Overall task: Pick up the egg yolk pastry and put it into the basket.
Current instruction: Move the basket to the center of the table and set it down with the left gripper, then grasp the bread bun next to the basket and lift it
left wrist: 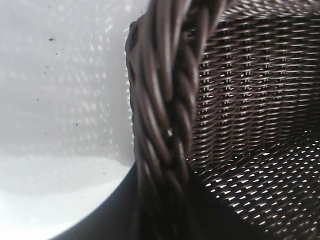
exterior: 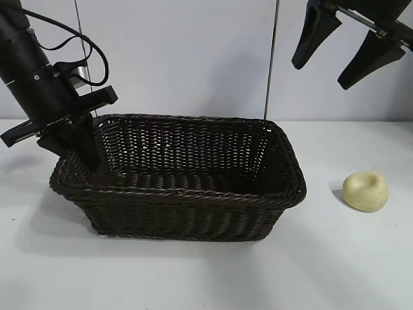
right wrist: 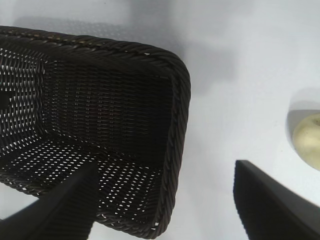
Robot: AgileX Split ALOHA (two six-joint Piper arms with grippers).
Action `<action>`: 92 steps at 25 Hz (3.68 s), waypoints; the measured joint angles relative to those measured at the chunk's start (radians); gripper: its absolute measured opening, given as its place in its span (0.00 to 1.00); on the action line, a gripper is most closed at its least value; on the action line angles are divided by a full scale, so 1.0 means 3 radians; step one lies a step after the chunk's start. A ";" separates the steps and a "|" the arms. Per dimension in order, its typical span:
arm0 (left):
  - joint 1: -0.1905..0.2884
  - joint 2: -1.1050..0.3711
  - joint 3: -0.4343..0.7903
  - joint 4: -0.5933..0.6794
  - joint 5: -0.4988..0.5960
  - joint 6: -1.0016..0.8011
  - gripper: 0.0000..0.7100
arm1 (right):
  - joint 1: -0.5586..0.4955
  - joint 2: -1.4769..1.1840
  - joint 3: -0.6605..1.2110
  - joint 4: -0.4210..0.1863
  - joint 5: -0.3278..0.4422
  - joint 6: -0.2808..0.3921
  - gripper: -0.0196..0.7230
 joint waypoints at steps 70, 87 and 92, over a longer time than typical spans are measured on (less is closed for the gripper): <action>-0.0252 -0.1119 0.0739 -0.0627 -0.0595 0.0000 0.71 | -0.0132 0.0000 0.0000 -0.0265 0.0064 0.0021 0.75; -0.0252 -0.1119 0.0739 -0.0627 -0.0572 0.0000 0.71 | -0.0463 0.0410 0.0000 -0.0771 0.0144 0.0153 0.75; -0.0252 -0.1119 0.0739 -0.0627 -0.0572 0.0000 0.71 | -0.0463 0.0706 0.0000 -0.0774 0.0125 0.0153 0.75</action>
